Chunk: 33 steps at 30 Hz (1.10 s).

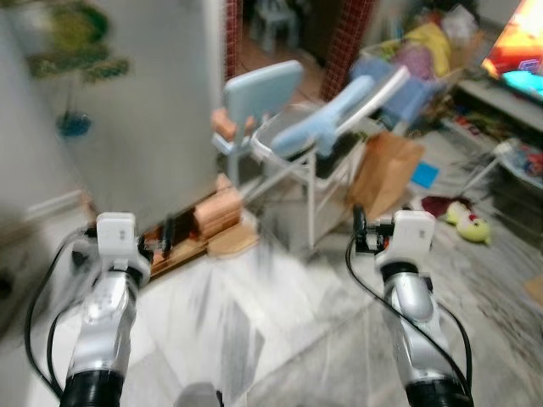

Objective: Restocking fridge

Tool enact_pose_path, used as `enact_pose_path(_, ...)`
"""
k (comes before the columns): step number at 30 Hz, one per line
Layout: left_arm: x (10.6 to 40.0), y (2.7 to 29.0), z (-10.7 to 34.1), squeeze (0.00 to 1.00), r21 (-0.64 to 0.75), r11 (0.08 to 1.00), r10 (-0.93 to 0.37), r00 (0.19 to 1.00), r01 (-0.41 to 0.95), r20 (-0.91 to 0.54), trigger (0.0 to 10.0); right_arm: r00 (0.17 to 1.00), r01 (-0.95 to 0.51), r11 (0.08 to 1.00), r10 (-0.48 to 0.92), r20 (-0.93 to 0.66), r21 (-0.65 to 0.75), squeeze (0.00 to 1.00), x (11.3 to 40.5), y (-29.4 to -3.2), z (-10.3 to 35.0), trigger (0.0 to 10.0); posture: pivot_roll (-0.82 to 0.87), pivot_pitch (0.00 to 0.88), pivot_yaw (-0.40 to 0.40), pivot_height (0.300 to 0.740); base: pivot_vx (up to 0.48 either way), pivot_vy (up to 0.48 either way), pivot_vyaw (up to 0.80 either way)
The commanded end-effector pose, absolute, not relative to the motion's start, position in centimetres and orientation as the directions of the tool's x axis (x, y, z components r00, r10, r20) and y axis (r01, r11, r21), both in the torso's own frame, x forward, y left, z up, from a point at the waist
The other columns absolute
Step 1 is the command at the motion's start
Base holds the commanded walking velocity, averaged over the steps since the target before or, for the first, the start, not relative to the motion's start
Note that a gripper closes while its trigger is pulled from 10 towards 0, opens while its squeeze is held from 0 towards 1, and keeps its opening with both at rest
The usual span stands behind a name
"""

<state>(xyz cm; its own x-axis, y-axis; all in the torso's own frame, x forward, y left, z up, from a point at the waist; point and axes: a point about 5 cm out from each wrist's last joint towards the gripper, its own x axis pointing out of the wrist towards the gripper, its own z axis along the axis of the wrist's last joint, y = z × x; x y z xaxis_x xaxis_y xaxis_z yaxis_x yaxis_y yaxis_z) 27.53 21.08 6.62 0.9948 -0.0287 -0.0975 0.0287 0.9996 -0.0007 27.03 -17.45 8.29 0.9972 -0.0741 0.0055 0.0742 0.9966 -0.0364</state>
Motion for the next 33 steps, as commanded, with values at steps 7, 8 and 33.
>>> enact_pose_path(7, 27.6, 20.0, 6.4, 0.00, -0.012, 0.998, -0.061, 0.992, 0.060, -0.110, 10.0, 0.993, 0.115, 0.992, -0.115, -0.007, -0.050, 0.00, 26.7, -18.7, 8.0, 10.0, 0.01, 0.000, -0.046, 0.740, 0.000, 0.480, -0.07)
enact_pose_path(8, 27.6, 20.0, 6.4, 0.00, -0.012, 0.998, -0.061, 0.992, 0.060, -0.110, 10.0, 0.993, 0.114, 0.992, -0.115, -0.007, -0.050, 0.00, 26.7, -18.7, 8.0, 10.0, 0.01, 0.000, -0.046, 0.740, 0.000, 0.480, 0.00)
enact_pose_path(33, 27.2, 21.0, 6.5, 0.00, 0.085, 0.991, -0.091, 0.989, 0.102, -0.118, 10.0, 0.984, 0.169, 0.984, -0.171, -0.039, -0.064, 0.00, 25.9, -19.9, 6.8, 10.0, 0.02, 0.000, -0.020, 0.740, 0.000, 0.480, -0.26)
